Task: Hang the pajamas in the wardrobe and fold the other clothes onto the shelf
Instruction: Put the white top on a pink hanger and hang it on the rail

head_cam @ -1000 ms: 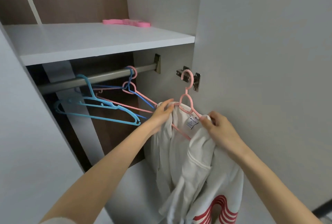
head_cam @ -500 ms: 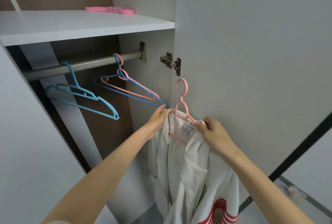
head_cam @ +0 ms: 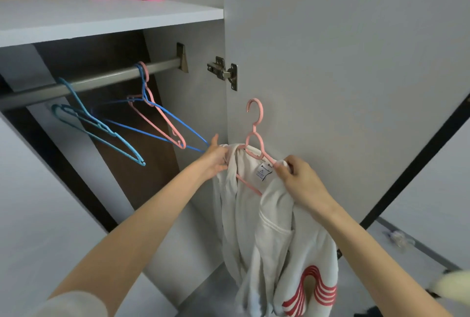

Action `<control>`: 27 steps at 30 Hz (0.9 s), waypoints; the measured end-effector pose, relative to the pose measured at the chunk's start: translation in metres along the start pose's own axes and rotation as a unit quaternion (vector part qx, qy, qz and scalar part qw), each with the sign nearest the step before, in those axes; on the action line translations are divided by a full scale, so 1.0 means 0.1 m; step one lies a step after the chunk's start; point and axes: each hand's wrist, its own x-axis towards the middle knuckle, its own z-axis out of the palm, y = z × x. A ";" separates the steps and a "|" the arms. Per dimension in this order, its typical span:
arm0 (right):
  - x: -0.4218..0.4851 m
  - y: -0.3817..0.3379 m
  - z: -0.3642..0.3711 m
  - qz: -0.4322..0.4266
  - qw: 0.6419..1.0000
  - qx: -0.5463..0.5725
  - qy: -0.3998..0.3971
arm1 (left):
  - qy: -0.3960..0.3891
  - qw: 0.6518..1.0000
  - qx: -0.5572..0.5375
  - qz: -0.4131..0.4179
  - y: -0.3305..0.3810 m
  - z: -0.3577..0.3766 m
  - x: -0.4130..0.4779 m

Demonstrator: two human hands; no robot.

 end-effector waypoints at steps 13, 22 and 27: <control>0.49 -0.33 0.27 -0.023 0.997 0.063 0.028 | 0.025 0.999 0.011 0.029 0.51 -0.62 0.38; 0.82 -0.51 0.50 -0.044 0.995 0.084 0.035 | 0.057 0.996 -0.053 0.033 0.70 -0.95 0.56; 1.07 -0.72 0.76 -0.057 0.993 0.098 0.025 | 0.071 0.995 -0.011 0.064 0.92 -1.22 0.70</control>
